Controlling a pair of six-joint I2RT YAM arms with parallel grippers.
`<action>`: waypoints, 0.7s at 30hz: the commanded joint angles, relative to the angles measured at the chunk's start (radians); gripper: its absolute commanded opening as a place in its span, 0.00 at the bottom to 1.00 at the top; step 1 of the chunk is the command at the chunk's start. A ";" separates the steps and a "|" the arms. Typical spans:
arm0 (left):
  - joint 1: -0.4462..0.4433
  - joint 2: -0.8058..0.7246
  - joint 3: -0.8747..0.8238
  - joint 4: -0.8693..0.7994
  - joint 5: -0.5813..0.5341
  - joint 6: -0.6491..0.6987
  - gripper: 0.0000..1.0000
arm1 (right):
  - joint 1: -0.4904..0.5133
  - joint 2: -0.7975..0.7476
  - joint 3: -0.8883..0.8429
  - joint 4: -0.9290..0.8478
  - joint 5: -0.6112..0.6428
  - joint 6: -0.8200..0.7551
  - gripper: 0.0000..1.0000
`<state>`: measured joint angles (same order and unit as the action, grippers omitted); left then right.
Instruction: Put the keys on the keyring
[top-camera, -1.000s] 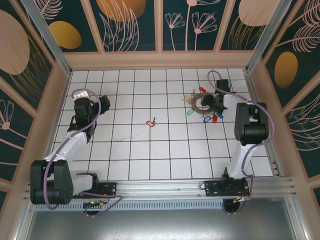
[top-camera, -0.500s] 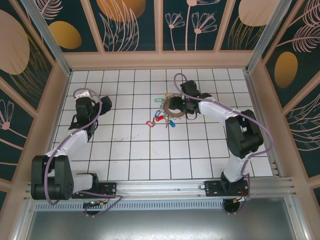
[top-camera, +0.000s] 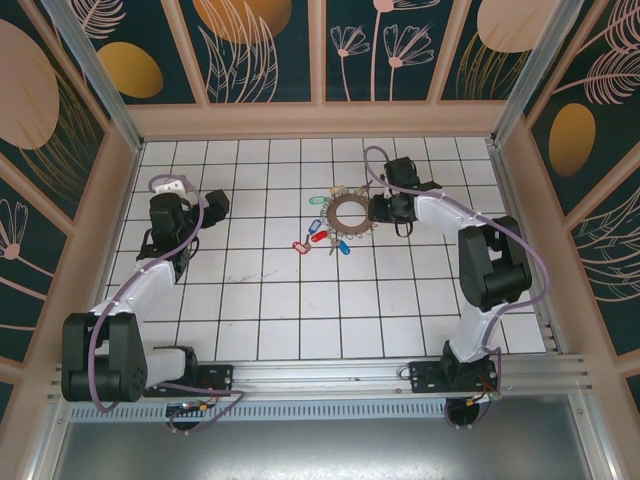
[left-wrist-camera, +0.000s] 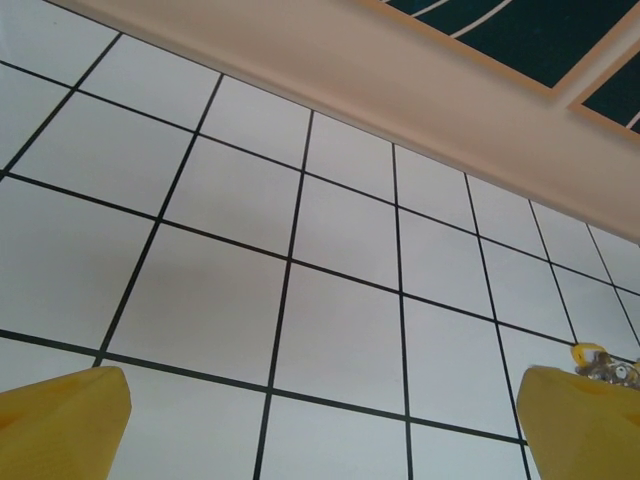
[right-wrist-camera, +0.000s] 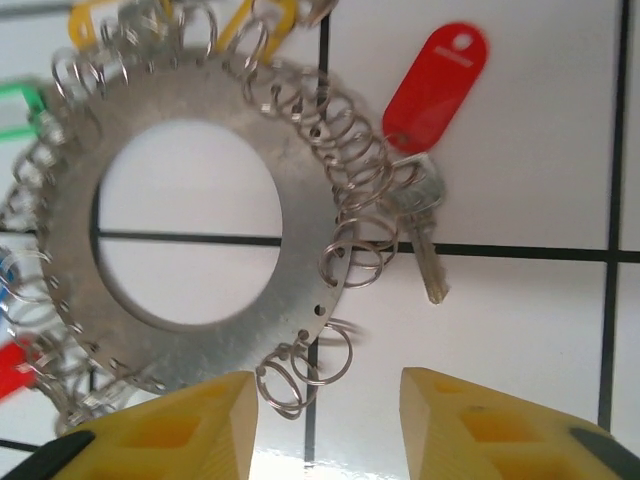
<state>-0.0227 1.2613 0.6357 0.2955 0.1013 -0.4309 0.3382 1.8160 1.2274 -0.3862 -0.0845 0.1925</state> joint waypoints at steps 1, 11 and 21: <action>-0.012 -0.002 -0.002 0.041 0.034 0.018 0.99 | -0.002 0.042 0.007 -0.033 -0.063 -0.067 0.39; -0.050 0.004 -0.008 0.044 0.021 0.059 0.99 | 0.012 0.088 -0.017 0.008 -0.077 -0.165 0.44; -0.075 -0.003 -0.012 0.029 -0.021 0.092 0.98 | 0.047 0.177 0.092 -0.013 0.031 -0.139 0.41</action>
<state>-0.0879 1.2613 0.6338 0.3099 0.0994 -0.3672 0.3748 1.9640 1.2804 -0.3973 -0.0959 0.0540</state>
